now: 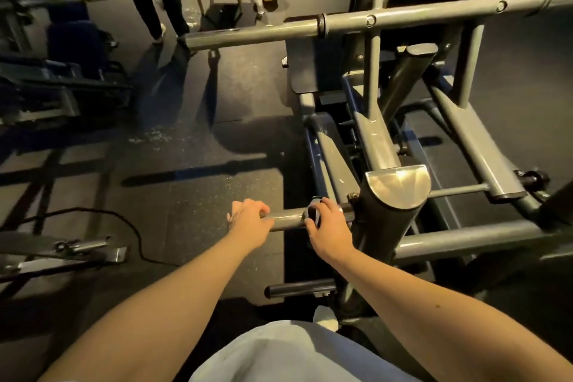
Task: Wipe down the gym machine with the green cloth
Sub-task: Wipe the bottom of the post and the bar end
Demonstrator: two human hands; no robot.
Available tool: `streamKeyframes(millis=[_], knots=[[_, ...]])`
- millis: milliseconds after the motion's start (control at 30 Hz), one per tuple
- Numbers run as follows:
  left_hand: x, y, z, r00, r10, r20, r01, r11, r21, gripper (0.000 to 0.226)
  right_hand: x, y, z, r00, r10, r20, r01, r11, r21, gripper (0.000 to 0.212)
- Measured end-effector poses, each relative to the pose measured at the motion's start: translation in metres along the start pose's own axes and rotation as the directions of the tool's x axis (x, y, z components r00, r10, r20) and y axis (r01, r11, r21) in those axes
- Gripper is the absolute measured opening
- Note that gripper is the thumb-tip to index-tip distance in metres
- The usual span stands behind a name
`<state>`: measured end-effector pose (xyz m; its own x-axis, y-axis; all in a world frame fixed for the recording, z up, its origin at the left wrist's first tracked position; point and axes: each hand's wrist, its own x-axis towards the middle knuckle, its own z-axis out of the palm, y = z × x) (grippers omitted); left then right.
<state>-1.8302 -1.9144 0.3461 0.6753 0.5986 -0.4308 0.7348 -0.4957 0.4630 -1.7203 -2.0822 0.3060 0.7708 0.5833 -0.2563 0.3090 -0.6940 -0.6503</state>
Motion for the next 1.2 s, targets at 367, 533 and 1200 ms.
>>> streamKeyframes(millis=[367,533,1200], knots=[[0.066,-0.076,-0.029,0.935,0.206,0.289,-0.191,0.978,-0.080,0.020,0.027,-0.008,0.038,0.925,0.187,-0.330,-0.284,0.917,-0.279,0.031],[0.083,-0.094,-0.033,0.863,0.317,0.393,-0.285,0.948,-0.139,0.021,0.023,-0.053,0.075,0.814,0.341,-0.471,-0.359,0.932,0.054,0.019],[0.095,-0.088,-0.040,0.790,0.332,0.515,-0.377,0.926,-0.018,0.015,0.036,-0.043,0.062,0.479,0.742,-0.468,-0.537,0.670,0.513,0.008]])
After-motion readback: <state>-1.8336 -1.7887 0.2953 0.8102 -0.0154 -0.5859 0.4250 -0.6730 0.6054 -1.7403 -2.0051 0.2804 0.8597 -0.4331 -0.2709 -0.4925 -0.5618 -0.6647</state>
